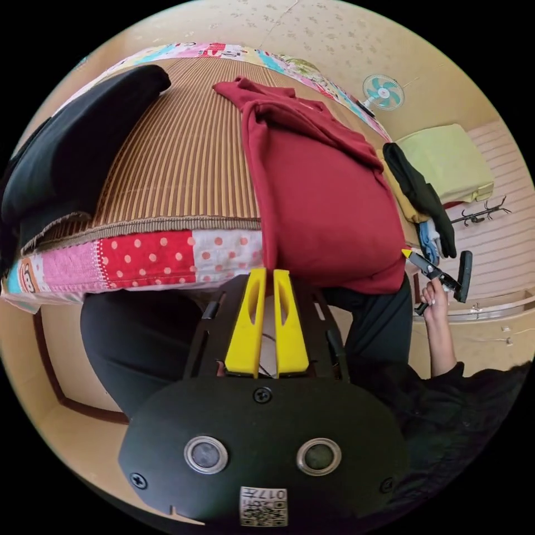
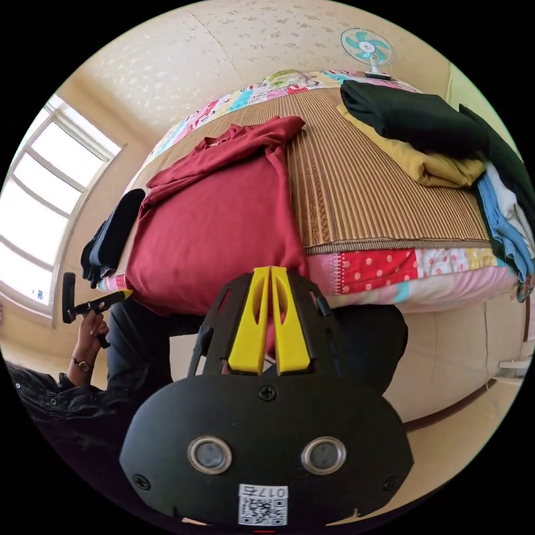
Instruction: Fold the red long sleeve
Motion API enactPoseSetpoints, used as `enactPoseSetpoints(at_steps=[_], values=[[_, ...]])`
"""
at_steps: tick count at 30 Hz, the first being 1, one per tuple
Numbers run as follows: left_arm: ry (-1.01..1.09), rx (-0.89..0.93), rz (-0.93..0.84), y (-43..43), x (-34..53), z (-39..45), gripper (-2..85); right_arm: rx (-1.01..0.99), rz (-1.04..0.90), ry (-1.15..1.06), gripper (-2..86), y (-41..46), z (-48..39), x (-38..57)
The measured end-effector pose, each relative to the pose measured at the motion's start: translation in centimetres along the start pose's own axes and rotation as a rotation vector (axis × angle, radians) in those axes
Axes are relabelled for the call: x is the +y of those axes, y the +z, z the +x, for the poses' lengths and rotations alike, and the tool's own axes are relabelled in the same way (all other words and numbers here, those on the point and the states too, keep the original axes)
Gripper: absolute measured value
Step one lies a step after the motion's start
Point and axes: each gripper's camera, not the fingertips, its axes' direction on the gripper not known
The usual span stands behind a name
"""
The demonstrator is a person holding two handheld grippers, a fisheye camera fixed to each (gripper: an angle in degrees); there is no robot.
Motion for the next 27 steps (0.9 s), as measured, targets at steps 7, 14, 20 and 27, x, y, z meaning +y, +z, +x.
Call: enactPoseSetpoints(at_steps=[7,14,20,27], values=[[0.091,0.135,0.183,-8.7,-4.8,1.1,1.0,-0.029,0.034,-0.055,6.3,-0.7,-0.6,-7.6],[0.122,0.173,0.202,-10.0,-5.9,2.4,1.0,0.151,-0.099,-0.156,4.3,3.8,-3.7,-5.9],[0.085,0.207,0.324,-13.6,-8.8,0.7,1.7,0.102,0.151,-0.170,5.1,-3.0,-4.2,-14.2],[-0.024,0.248,0.334,-14.3,-9.3,-5.5,13.0,0.068,0.132,-0.062,10.6,-5.6,0.9,-17.8]])
